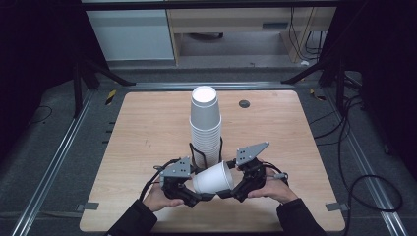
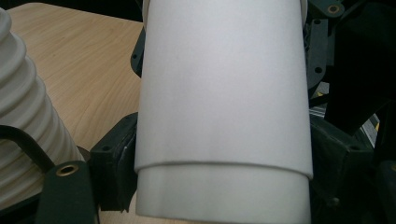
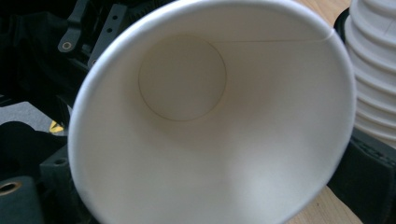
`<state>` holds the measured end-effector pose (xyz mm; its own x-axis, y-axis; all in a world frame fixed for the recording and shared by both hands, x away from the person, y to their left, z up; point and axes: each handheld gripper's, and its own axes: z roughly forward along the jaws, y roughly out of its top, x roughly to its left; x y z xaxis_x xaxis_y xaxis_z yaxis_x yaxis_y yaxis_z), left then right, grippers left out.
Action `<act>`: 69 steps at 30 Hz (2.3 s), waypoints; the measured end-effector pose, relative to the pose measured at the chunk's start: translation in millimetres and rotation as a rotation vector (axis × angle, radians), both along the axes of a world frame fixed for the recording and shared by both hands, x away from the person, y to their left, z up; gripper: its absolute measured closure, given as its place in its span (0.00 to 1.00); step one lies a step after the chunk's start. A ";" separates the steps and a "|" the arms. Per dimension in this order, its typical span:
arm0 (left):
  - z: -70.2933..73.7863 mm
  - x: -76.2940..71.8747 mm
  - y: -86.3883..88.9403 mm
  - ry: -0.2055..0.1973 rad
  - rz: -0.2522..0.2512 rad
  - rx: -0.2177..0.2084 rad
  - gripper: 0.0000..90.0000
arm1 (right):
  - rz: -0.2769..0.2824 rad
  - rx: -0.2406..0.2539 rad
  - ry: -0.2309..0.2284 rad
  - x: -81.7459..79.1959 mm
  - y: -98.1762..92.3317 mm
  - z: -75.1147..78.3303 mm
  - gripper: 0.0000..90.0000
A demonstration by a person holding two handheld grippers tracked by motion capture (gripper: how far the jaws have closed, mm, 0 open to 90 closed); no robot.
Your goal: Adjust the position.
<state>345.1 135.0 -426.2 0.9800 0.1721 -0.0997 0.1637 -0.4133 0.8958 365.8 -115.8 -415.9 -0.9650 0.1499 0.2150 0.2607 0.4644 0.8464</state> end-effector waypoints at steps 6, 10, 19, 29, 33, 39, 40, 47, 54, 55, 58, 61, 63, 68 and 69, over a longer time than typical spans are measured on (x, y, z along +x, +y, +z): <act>0.0 0.3 -0.1 0.006 -0.005 0.001 0.24 | 0.011 0.006 0.003 0.3 0.7 -1.5 0.07; -0.3 0.6 -0.1 0.010 -0.009 0.004 0.24 | 0.015 0.007 0.005 0.6 0.0 -1.6 0.09; -0.8 1.8 0.3 0.023 -0.018 0.011 0.24 | 0.025 0.007 0.003 0.5 -0.8 -1.7 0.11; -0.8 2.6 -0.1 0.038 -0.013 0.007 0.23 | 0.024 0.012 0.007 1.0 -1.9 -1.5 0.12; 0.4 3.2 1.3 0.056 -0.009 0.016 0.22 | 0.026 0.007 0.003 0.7 -2.1 -0.8 0.11; 3.9 6.3 9.2 0.062 0.017 0.047 0.17 | 0.011 -0.007 -0.020 1.5 -8.6 6.2 0.11; 4.9 7.1 10.4 0.059 0.021 0.063 0.17 | 0.008 -0.017 -0.024 1.7 -9.3 7.5 0.11; 7.7 10.1 16.2 0.046 0.063 0.126 0.13 | -0.005 -0.077 -0.047 6.0 -7.9 18.3 0.11; 11.6 7.9 14.7 0.003 0.092 0.191 0.12 | -0.019 -0.202 -0.077 13.7 7.4 26.6 0.11; 11.5 7.9 14.4 0.003 0.092 0.196 0.11 | -0.019 -0.219 -0.083 14.2 10.1 28.3 0.11; 11.4 8.1 13.7 -0.010 0.095 0.210 0.11 | -0.003 -0.254 -0.090 15.1 18.9 31.2 0.11; 11.9 7.9 13.2 -0.023 0.100 0.220 0.11 | 0.010 -0.305 -0.100 16.5 29.4 32.1 0.11; 11.9 7.6 13.0 -0.027 0.103 0.223 0.11 | 0.009 -0.321 -0.091 17.9 35.2 31.9 0.11; 9.8 7.4 10.3 -0.030 0.097 0.243 0.13 | 0.029 -0.337 -0.077 19.7 45.9 30.7 0.10; 9.4 7.5 9.8 -0.028 0.094 0.244 0.14 | 0.033 -0.338 -0.075 19.6 47.6 30.6 0.10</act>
<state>352.5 144.8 -416.8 0.9603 0.2783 -0.0167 0.1879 -0.6017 0.7763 385.4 -68.2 -385.3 -0.9817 0.1693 0.0867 0.1840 0.7288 0.6595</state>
